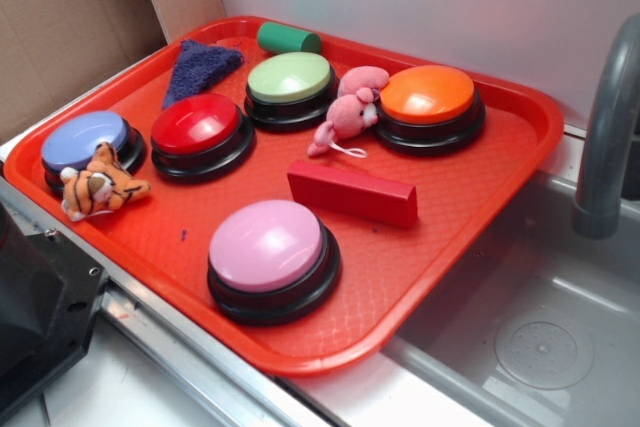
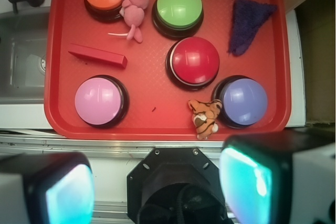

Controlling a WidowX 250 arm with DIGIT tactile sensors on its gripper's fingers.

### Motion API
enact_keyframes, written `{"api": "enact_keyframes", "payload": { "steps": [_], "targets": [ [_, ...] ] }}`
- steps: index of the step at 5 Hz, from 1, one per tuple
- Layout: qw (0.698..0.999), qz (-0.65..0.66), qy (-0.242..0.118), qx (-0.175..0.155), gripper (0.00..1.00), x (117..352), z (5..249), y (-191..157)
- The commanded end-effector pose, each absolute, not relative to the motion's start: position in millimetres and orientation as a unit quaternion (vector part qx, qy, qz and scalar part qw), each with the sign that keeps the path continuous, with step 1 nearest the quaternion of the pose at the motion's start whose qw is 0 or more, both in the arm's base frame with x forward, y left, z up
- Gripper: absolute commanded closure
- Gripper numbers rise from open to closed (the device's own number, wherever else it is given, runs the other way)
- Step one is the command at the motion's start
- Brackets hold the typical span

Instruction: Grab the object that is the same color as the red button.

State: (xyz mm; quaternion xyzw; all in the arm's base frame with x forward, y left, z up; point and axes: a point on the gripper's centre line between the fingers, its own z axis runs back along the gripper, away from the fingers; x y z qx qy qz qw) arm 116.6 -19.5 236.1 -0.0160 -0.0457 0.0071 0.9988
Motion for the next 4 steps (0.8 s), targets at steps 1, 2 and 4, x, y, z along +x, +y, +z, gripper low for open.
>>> {"api": "enact_keyframes", "payload": {
  "steps": [1, 2, 4],
  "targets": [
    [0.999, 0.007, -0.046, -0.016, 0.00, 117, 236, -19],
    [0.997, -0.061, -0.050, -0.012, 0.00, 130, 225, -34],
    [0.978, -0.201, -0.055, -0.002, 0.00, 175, 180, -71]
  ]
}}
